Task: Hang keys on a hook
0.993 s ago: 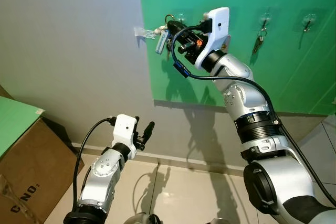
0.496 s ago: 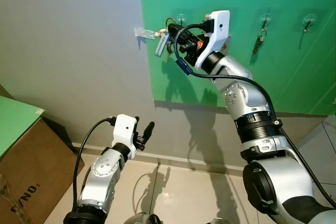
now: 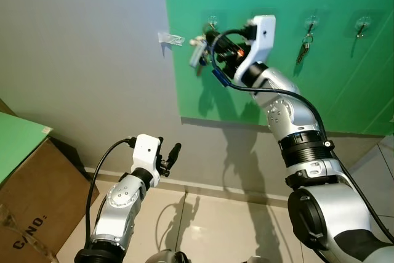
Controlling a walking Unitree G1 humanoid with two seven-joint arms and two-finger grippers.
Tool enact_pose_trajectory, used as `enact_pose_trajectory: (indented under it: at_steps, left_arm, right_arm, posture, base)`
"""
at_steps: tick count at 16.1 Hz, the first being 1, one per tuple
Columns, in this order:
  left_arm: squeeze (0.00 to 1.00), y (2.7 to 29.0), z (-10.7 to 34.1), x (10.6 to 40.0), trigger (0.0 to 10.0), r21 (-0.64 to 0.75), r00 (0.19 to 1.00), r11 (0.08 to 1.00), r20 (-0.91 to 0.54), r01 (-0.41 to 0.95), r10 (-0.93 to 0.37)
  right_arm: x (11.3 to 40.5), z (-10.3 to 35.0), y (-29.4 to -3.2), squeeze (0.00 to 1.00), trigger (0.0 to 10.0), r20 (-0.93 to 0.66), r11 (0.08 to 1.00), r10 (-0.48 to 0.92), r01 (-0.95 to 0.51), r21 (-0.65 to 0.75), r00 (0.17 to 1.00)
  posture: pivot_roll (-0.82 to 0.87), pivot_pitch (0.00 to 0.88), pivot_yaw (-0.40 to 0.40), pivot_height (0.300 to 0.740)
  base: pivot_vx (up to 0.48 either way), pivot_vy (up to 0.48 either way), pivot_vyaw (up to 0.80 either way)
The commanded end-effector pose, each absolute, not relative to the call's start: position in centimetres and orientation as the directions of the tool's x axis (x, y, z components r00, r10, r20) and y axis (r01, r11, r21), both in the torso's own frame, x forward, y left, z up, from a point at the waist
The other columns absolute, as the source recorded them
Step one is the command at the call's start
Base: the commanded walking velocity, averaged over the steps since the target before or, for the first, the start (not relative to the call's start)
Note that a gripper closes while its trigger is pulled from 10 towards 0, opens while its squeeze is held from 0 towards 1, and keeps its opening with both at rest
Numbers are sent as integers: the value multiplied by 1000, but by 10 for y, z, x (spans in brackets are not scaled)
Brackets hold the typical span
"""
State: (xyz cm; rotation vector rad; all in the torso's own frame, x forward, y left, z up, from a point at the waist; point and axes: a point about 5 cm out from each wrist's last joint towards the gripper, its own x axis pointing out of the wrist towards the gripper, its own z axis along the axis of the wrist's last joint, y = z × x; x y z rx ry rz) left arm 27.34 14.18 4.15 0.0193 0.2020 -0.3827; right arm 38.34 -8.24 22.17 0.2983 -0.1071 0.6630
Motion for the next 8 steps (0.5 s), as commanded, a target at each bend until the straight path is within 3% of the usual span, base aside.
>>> enact_pose_trajectory:
  at_steps: [1,8]
  left_arm:
    - [0,143,44,274,10000,-9,908,927,-200,375,-369]
    - [0,140,43,271,10000,-11,906,925,-195,380,-375]
  right_arm:
    - [387,231,-84,0,0,217,757,570,-609,236,793]
    - [390,228,-87,0,0,205,758,555,-591,275,806]
  posture:
    - [-185,0,74,740]
    - [-183,0,70,740]
  base:
    - [0,0,0]
    - [0,0,0]
